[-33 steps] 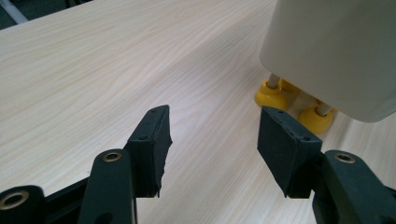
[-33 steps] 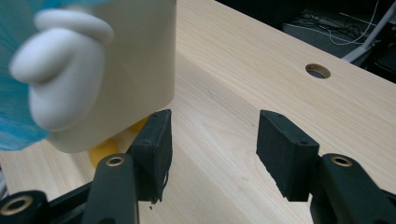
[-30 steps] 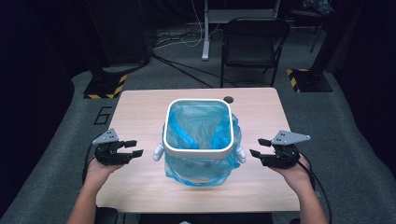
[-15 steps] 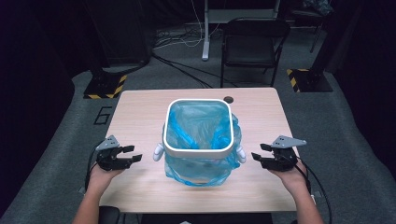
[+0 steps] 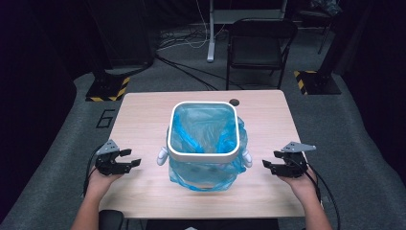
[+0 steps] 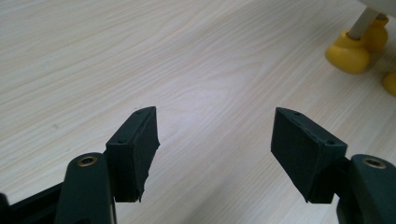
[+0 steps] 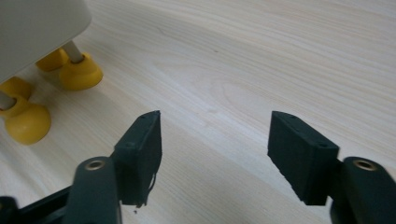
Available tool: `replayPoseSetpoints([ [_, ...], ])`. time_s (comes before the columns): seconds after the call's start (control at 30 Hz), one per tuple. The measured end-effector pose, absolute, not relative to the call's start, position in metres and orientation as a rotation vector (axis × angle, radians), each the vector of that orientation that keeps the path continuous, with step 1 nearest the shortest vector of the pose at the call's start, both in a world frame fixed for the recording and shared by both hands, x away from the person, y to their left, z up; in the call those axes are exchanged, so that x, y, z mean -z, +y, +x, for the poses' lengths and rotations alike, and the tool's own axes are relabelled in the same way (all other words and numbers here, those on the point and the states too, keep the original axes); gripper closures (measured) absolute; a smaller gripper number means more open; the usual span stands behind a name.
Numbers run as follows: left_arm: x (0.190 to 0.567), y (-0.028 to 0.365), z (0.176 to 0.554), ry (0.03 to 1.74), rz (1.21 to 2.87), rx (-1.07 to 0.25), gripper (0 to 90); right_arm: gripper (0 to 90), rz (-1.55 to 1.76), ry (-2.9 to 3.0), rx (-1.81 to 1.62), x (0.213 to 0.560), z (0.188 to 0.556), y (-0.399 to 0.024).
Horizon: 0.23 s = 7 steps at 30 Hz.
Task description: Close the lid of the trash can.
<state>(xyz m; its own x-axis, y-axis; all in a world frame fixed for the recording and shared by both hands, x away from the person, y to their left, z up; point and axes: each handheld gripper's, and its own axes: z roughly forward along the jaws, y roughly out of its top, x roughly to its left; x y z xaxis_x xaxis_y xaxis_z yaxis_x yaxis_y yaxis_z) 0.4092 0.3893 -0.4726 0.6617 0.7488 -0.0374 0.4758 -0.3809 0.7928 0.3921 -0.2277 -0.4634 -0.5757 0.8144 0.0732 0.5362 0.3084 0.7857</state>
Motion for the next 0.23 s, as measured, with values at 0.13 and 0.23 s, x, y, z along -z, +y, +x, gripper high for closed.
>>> replayPoseSetpoints([
  [0.13, 0.469, 0.397, 0.411, 0.962, 2.054, -0.448, 28.6, 15.4, 1.259, 2.205, -1.158, 0.458, 0.4, -0.237],
  [0.23, 0.468, 0.4, 0.41, 0.963, 2.05, -0.454, 26.3, 12.9, 1.257, 2.189, -1.153, 0.453, 0.403, -0.243],
])
